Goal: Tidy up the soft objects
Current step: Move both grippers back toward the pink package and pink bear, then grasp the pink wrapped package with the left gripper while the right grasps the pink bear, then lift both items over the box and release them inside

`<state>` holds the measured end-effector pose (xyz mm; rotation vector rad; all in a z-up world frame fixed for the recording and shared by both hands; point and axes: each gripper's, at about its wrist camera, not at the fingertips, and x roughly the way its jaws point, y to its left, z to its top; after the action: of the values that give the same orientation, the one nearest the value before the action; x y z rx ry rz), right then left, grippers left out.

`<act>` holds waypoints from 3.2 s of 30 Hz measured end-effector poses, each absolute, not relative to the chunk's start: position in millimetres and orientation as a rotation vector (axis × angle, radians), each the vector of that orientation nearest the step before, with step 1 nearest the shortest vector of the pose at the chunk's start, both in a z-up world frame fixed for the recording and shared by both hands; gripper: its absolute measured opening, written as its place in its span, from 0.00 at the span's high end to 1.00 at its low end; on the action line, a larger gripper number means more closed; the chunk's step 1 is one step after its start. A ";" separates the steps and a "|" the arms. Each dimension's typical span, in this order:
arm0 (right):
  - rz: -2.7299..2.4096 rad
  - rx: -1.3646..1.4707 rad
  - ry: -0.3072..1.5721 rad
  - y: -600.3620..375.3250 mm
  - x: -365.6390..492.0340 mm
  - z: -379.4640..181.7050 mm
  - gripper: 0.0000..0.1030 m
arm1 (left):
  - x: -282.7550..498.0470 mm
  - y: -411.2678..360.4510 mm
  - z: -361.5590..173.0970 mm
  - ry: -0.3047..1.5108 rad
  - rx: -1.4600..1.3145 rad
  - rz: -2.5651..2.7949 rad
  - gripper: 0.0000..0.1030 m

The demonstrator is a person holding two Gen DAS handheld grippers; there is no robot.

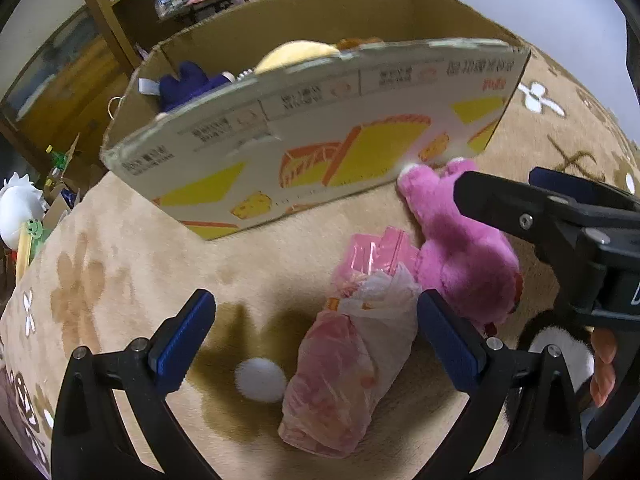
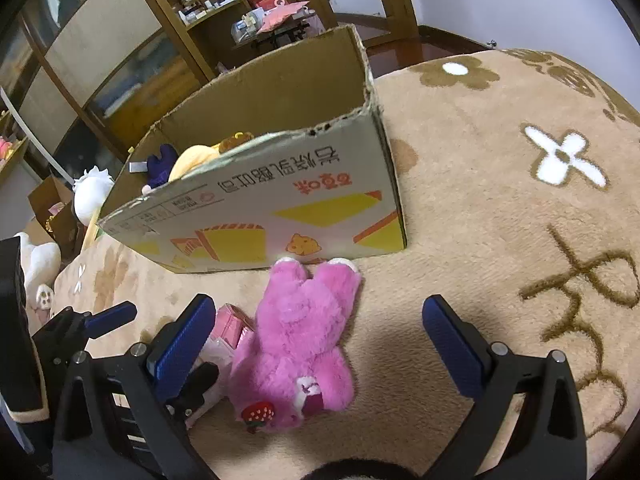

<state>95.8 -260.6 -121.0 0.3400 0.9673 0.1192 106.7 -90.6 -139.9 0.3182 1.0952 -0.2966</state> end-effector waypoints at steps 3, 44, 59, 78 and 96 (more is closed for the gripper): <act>0.121 0.340 0.983 -259.2 97.4 -125.1 0.00 | 108.6 -94.1 -145.4 1.119 0.316 -0.305 0.03; 0.204 0.230 1.033 -232.7 101.3 -142.9 0.50 | 122.2 -74.6 -149.2 1.174 0.243 -0.259 0.57; 0.187 0.200 0.991 -231.4 94.3 -133.0 0.51 | 101.3 -59.3 -113.8 1.098 0.177 -0.245 0.58; 0.160 0.183 0.895 -235.7 77.0 -107.0 0.52 | 80.5 -46.1 -93.1 1.007 0.102 -0.273 0.84; 0.153 0.173 0.654 -240.7 47.5 -32.9 0.52 | 39.3 -23.5 -1.3 0.651 0.069 -0.183 0.84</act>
<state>47.5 -240.7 -32.9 0.1731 0.6537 0.1525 39.3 -23.5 -1.3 0.0694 0.6508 -0.1833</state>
